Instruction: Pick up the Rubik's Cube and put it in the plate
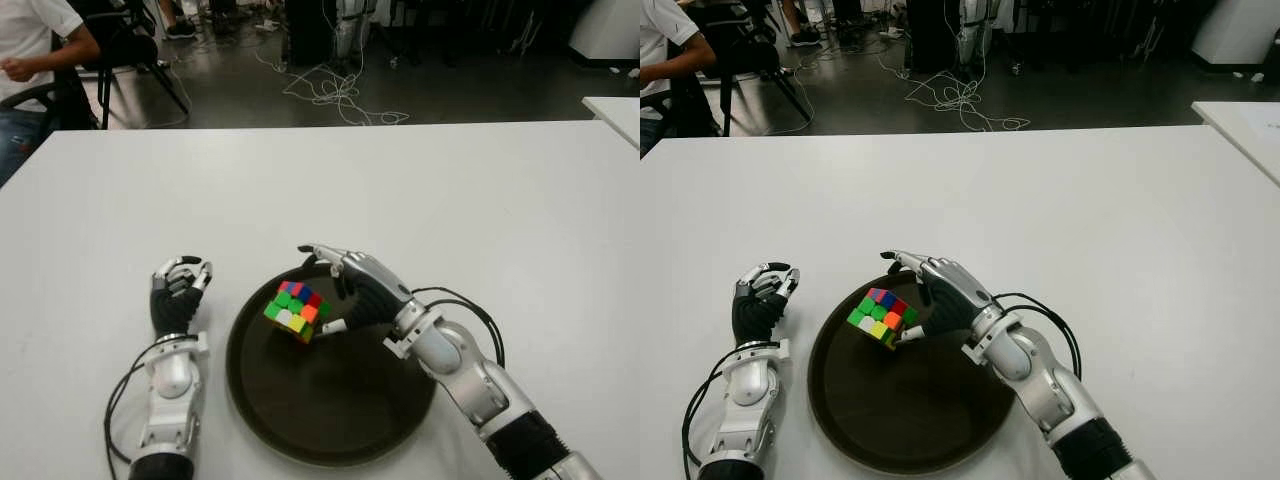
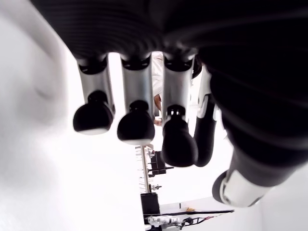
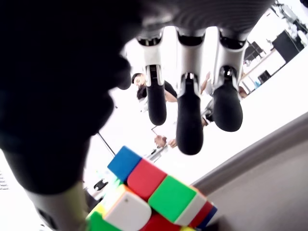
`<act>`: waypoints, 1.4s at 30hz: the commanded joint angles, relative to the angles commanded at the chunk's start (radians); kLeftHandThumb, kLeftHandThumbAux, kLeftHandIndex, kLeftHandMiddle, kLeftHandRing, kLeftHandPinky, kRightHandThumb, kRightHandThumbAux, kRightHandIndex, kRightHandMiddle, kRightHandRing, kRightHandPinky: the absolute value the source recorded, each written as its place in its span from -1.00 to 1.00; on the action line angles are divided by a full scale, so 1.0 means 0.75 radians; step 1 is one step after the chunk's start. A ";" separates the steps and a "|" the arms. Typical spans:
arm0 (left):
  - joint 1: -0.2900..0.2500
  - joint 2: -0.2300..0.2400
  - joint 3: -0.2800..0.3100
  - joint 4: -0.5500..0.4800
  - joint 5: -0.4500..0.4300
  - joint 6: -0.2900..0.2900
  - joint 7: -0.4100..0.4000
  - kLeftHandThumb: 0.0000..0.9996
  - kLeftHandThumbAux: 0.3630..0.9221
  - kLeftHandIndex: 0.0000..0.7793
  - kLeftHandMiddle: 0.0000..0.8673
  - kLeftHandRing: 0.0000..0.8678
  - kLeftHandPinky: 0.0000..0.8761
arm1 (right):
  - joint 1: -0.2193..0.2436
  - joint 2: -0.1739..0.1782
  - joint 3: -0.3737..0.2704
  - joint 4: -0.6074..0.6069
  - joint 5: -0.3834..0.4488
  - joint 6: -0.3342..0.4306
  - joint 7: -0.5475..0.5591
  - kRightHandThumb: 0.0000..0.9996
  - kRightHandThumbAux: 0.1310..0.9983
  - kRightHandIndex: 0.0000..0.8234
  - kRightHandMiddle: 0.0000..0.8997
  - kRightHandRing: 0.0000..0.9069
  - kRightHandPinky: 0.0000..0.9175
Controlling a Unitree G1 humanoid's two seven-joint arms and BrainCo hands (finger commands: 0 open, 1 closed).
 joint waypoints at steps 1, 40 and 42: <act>0.000 0.001 -0.001 0.000 0.001 0.002 -0.001 0.41 0.23 0.14 0.85 0.90 0.86 | -0.001 0.000 -0.001 0.003 0.003 -0.006 0.000 -1.00 0.51 -1.00 -0.60 0.41 0.47; -0.021 0.028 0.000 0.061 -0.026 -0.056 -0.073 0.41 0.23 0.14 0.89 0.93 0.88 | 0.036 -0.135 -0.364 0.070 0.197 -0.410 -0.248 -1.00 0.50 -1.00 -1.00 -1.00 -0.99; -0.022 0.028 0.003 0.070 -0.033 -0.073 -0.083 0.41 0.23 0.14 0.89 0.93 0.88 | 0.049 -0.146 -0.398 0.059 0.192 -0.413 -0.268 -1.00 0.52 -1.00 -1.00 -1.00 -0.99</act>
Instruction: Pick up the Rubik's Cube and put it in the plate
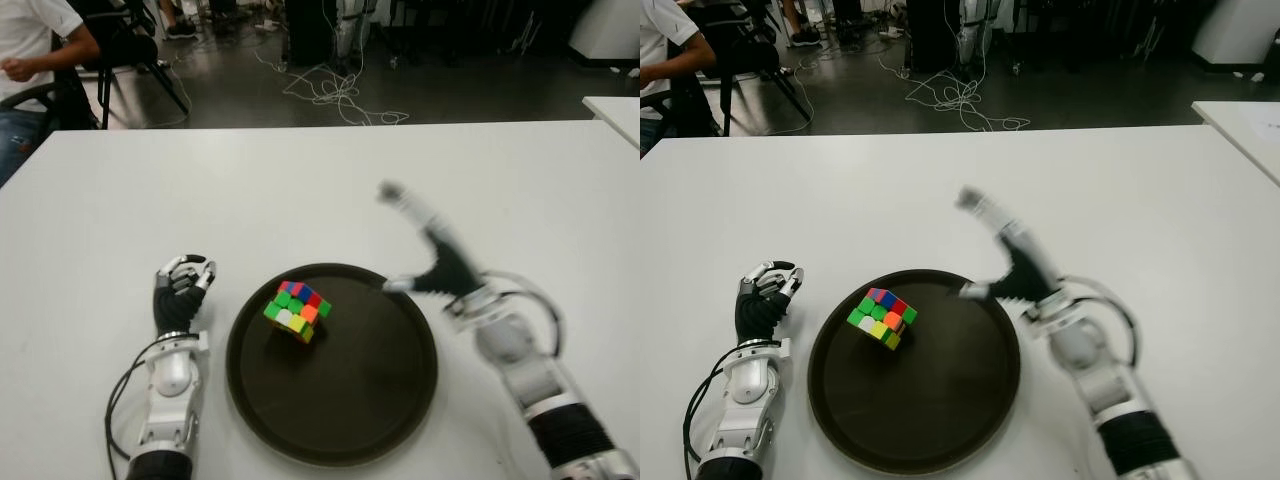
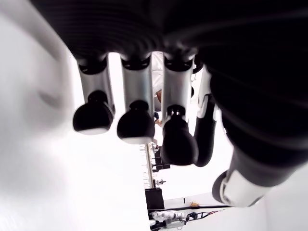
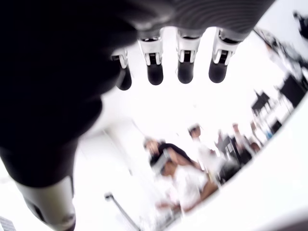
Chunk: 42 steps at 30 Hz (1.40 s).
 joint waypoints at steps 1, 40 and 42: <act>-0.001 0.000 0.001 0.004 -0.002 -0.007 -0.004 0.40 0.23 0.14 0.90 0.93 0.88 | 0.004 -0.004 -0.013 0.001 -0.002 -0.004 -0.009 -1.00 0.54 -1.00 -1.00 -1.00 -1.00; -0.008 0.023 -0.002 0.001 0.028 0.004 0.019 0.41 0.23 0.14 0.87 0.92 0.88 | 0.290 0.098 -0.262 -0.023 0.153 0.137 -0.146 -1.00 0.46 -1.00 -1.00 -1.00 -1.00; -0.007 0.022 -0.002 -0.002 0.030 0.005 0.021 0.41 0.23 0.14 0.87 0.92 0.88 | 0.312 0.107 -0.266 -0.003 0.155 0.134 -0.156 -1.00 0.50 -1.00 -1.00 -1.00 -1.00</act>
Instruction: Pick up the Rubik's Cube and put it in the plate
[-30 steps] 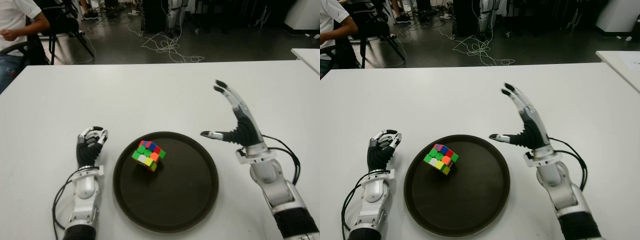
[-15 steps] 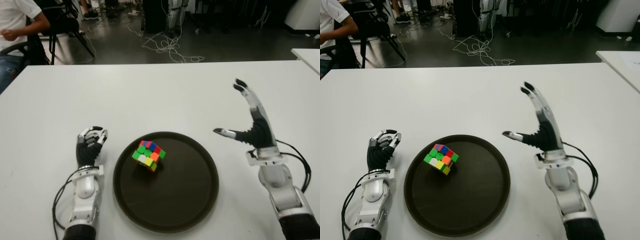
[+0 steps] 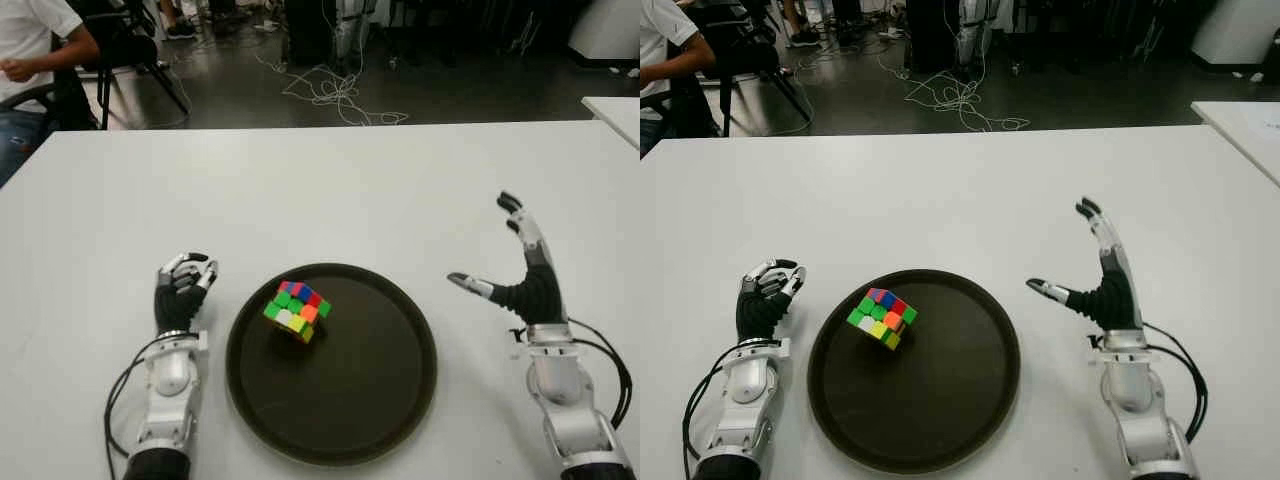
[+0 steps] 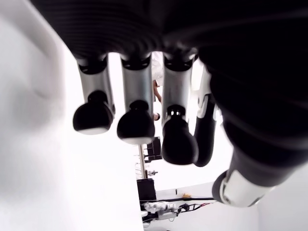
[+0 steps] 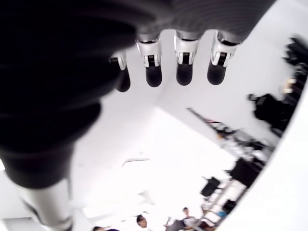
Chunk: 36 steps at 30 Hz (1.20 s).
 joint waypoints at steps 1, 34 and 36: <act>0.000 -0.001 0.000 -0.001 0.000 0.000 0.001 0.41 0.23 0.14 0.87 0.92 0.88 | 0.002 0.003 -0.003 0.031 0.001 -0.010 -0.008 -1.00 0.53 -1.00 -1.00 -1.00 -1.00; 0.017 -0.011 0.008 -0.031 -0.024 0.004 0.000 0.41 0.23 0.14 0.89 0.94 0.91 | 0.039 0.162 0.023 0.111 0.092 0.133 -0.140 0.21 0.39 0.02 0.08 0.07 0.03; 0.018 -0.009 0.004 -0.041 -0.019 0.018 0.000 0.41 0.23 0.14 0.88 0.93 0.90 | 0.043 0.169 0.024 0.098 0.107 0.153 -0.142 0.29 0.38 0.03 0.15 0.15 0.12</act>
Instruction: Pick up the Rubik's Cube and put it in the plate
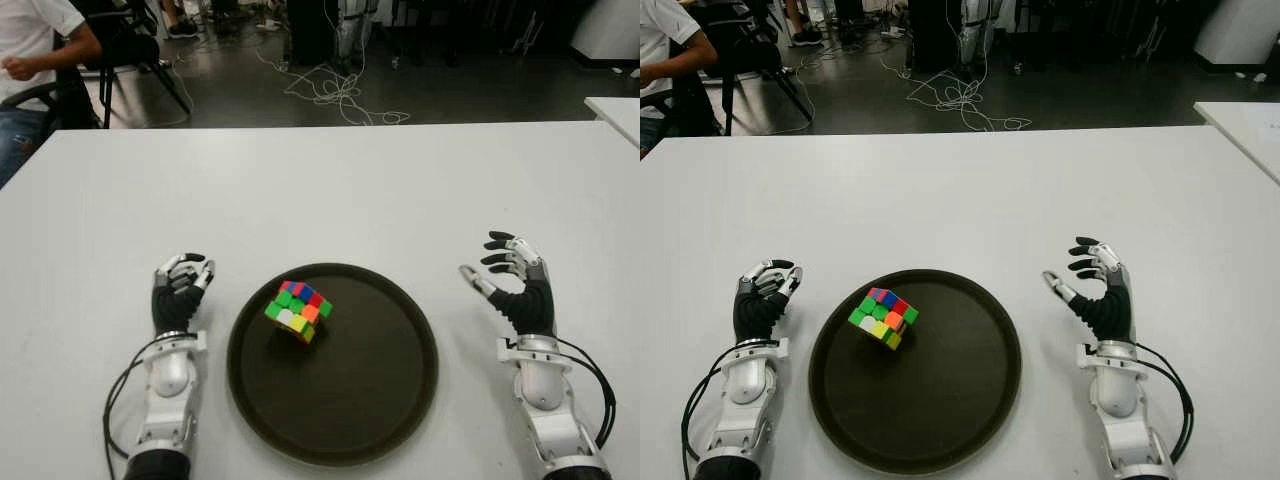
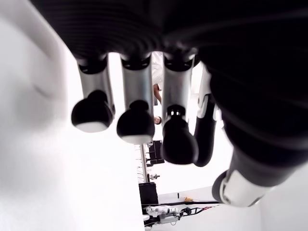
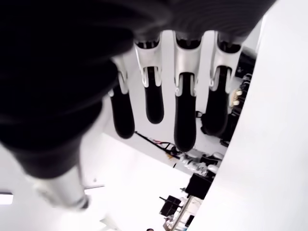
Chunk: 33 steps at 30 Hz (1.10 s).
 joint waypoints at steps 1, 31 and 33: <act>0.001 0.000 -0.001 -0.006 0.002 0.007 0.002 0.41 0.23 0.14 0.88 0.93 0.89 | 0.002 0.002 0.001 -0.006 0.006 0.009 -0.001 0.33 0.38 0.03 0.22 0.22 0.20; 0.019 -0.045 0.026 -0.053 -0.012 0.027 0.051 0.40 0.23 0.14 0.85 0.92 0.93 | 0.133 0.053 0.194 -0.319 0.022 0.533 -0.003 0.39 0.37 0.06 0.74 0.79 0.78; 0.020 -0.046 0.026 -0.055 -0.012 0.028 0.054 0.40 0.23 0.14 0.85 0.92 0.93 | 0.133 0.053 0.195 -0.315 0.027 0.554 -0.003 0.39 0.37 0.06 0.74 0.78 0.77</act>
